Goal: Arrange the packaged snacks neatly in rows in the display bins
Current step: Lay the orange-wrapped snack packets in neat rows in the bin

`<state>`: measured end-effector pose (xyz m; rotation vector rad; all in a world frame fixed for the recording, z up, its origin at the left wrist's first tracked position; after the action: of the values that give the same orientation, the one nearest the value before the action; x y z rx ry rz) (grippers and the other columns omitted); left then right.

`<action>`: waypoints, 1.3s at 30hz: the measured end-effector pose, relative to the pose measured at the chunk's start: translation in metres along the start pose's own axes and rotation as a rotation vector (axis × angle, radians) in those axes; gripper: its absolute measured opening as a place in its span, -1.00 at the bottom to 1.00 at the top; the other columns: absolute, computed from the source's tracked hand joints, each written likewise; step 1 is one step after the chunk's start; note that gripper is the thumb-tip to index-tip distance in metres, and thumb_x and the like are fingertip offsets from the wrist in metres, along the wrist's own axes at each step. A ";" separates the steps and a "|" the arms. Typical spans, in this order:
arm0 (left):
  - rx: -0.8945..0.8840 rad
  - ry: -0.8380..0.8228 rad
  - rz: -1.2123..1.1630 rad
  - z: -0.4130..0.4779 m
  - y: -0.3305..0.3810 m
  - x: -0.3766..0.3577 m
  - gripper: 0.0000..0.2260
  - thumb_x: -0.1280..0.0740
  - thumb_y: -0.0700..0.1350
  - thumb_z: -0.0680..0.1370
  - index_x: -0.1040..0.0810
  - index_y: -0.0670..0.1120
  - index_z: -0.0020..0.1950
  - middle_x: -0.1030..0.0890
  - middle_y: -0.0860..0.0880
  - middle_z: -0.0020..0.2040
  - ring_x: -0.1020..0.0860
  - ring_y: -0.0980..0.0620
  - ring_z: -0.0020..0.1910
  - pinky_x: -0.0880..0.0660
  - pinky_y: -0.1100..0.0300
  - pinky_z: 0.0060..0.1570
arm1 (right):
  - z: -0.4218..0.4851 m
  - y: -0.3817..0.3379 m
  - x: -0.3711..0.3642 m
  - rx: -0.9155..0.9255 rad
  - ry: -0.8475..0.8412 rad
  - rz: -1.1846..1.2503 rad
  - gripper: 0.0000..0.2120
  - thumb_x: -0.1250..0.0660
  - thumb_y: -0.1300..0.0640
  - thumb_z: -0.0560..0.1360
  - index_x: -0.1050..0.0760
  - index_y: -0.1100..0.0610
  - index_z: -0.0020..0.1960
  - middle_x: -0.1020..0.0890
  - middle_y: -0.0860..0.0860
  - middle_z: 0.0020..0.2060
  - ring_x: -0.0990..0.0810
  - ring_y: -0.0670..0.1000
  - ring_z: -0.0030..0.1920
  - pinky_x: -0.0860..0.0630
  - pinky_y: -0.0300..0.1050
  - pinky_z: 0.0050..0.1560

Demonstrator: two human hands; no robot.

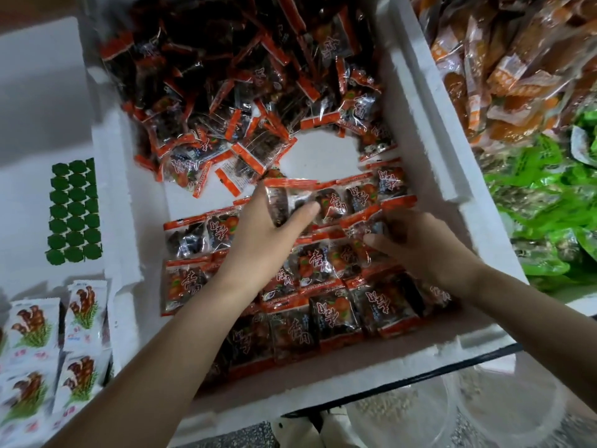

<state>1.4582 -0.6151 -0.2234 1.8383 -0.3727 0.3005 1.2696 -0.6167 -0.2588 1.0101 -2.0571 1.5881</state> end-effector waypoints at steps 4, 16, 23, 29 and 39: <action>0.107 0.047 -0.174 -0.002 -0.018 0.005 -0.90 -0.30 0.04 0.54 -0.44 0.09 0.02 -0.57 0.08 0.01 -0.48 0.30 -0.08 -0.29 0.35 -0.14 | 0.010 0.010 -0.025 -0.032 -0.057 -0.059 -0.86 -0.32 0.01 0.52 -0.50 0.02 -0.19 -0.57 -0.07 -0.30 -0.51 -0.13 -0.28 -0.36 -0.48 -0.37; 0.390 0.043 -0.601 -0.006 -0.050 -0.013 -0.96 -0.29 -0.23 0.51 -0.46 -0.15 -0.06 -0.61 -0.01 -0.09 -0.52 0.00 0.05 -0.17 -0.15 0.42 | 0.006 0.000 -0.036 -0.039 0.047 -0.035 -0.69 -0.40 -0.02 0.46 -0.34 0.06 0.04 -0.47 -0.15 -0.26 -0.49 -0.09 -0.19 -0.36 -0.45 -0.31; 0.023 0.014 -0.213 -0.017 -0.027 -0.005 -0.75 -0.41 -0.23 0.47 -0.51 0.07 0.03 -0.63 0.28 -0.10 -0.54 0.39 -0.05 -0.41 0.49 -0.01 | -0.005 -0.015 -0.017 0.067 0.186 -0.085 -0.70 -0.27 -0.05 0.53 -0.44 0.14 0.13 -0.56 -0.07 -0.14 -0.52 -0.07 -0.20 -0.39 -0.28 -0.20; -0.410 -0.030 0.133 -0.031 0.000 -0.016 -0.84 -0.43 -0.16 0.43 -0.56 -0.05 -0.01 -0.59 0.19 0.00 -0.52 0.32 0.06 -0.38 0.48 0.08 | -0.019 -0.019 -0.046 -0.381 -0.345 0.937 -0.52 -0.09 -0.17 0.53 -0.55 0.22 0.00 -0.69 0.13 -0.24 -0.66 0.02 -0.29 -0.63 -0.14 -0.30; -0.555 -0.187 0.386 -0.040 0.002 -0.034 -0.68 -0.13 0.18 0.58 -0.46 0.05 0.22 -0.37 0.17 0.33 -0.25 0.27 0.38 -0.06 0.44 0.36 | -0.025 -0.013 -0.028 -0.313 -0.276 0.898 -0.83 -0.32 0.27 0.49 -0.49 0.09 0.06 -0.62 0.01 -0.14 -0.63 -0.13 -0.18 -0.57 -0.28 -0.25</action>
<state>1.4260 -0.5739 -0.2232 1.2425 -0.8551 0.2550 1.2944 -0.5857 -0.2600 0.1663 -3.0880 1.4170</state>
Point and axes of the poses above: each hand's wrist, its own z-axis towards the middle knuckle, its own x-axis out of the back of the hand, y = z × x, the point moved 7 cm from there along z, towards the middle knuckle
